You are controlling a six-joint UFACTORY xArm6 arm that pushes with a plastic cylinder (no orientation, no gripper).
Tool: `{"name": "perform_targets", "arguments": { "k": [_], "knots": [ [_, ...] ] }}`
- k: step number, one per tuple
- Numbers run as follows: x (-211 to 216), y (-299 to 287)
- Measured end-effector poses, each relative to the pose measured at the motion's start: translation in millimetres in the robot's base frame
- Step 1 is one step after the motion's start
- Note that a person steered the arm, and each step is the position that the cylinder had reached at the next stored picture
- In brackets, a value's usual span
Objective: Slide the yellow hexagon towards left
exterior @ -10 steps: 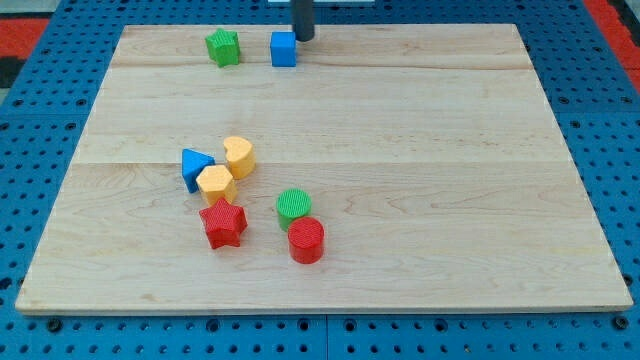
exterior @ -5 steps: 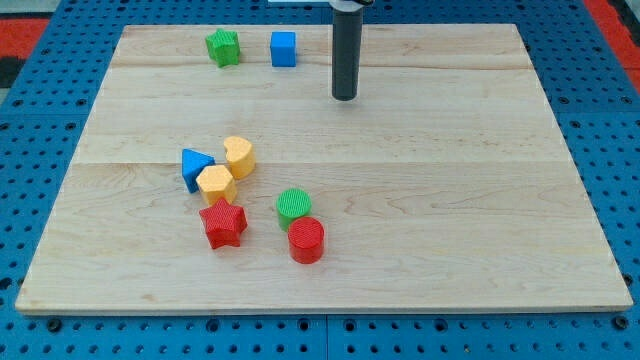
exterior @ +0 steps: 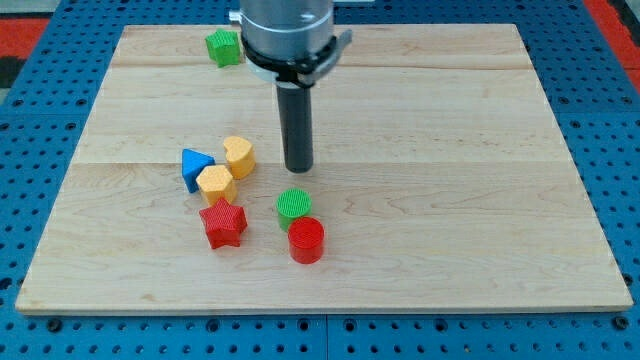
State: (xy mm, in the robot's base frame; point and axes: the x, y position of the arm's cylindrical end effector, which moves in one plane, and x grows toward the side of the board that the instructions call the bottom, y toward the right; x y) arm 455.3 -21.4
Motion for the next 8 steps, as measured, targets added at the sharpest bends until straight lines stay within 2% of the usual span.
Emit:
{"name": "perform_targets", "arguments": {
  "k": [2,5,6,8],
  "knots": [
    [18.5,-57.5],
    [20.7,-109.3],
    [18.4,-112.8],
    [-14.4,-133.4]
  ]
}}
